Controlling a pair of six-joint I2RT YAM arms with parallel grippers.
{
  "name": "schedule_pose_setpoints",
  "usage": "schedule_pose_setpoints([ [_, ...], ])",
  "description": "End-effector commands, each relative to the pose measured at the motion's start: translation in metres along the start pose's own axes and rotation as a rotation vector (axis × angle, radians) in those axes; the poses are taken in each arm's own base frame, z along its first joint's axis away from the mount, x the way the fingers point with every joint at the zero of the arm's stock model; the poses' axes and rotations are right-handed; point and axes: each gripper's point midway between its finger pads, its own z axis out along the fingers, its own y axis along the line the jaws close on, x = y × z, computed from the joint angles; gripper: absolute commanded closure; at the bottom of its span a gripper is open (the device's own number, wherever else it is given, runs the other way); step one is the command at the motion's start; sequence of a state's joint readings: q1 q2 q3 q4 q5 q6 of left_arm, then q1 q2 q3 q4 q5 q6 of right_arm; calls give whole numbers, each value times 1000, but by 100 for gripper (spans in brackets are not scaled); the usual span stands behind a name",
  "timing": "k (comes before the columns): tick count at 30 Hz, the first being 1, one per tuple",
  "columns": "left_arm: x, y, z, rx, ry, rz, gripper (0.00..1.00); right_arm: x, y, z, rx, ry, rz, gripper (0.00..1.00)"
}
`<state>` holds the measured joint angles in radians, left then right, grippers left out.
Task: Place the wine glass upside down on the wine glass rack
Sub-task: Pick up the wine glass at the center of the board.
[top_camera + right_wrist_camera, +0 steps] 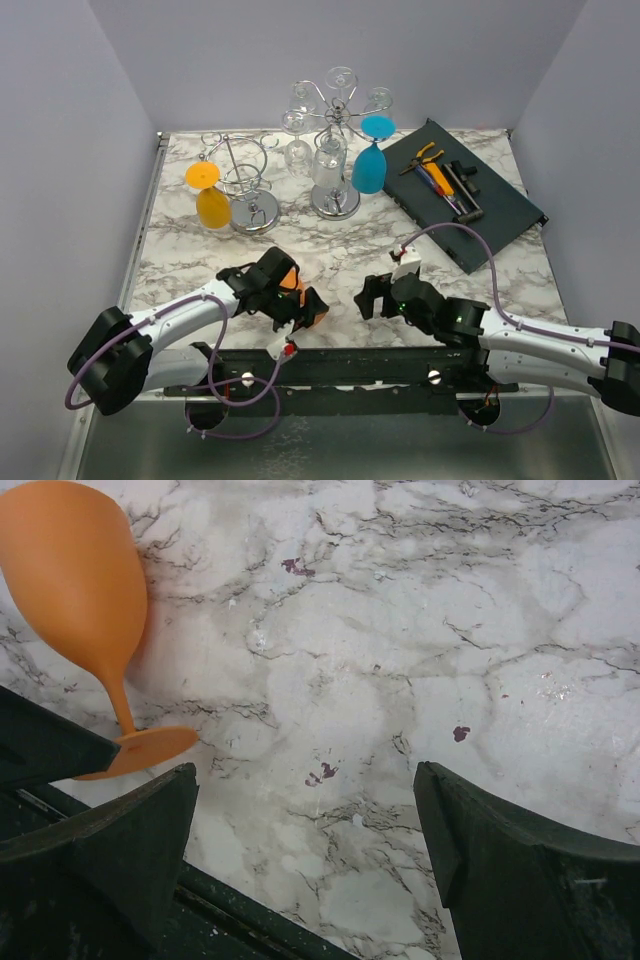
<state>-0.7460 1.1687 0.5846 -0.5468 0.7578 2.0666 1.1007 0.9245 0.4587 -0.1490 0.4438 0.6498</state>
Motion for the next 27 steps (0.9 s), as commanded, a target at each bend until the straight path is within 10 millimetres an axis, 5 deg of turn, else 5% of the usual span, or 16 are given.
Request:
schedule_pose_setpoints([
  [1, -21, 28, 12, -33, -77, 557, 35, 0, -7, -2, 27, -22, 20, 4],
  [5, -25, 27, 20, -3, -88, 577, 45, 3, -11, -4, 35, -19, 36, 4],
  [12, -6, 37, 18, 52, 1, 606, 79, 6, -16, -7, 36, -26, 61, 4],
  [27, 27, 59, -11, 81, 223, 521, 98, 5, -16, -7, 41, -28, 48, 5],
])
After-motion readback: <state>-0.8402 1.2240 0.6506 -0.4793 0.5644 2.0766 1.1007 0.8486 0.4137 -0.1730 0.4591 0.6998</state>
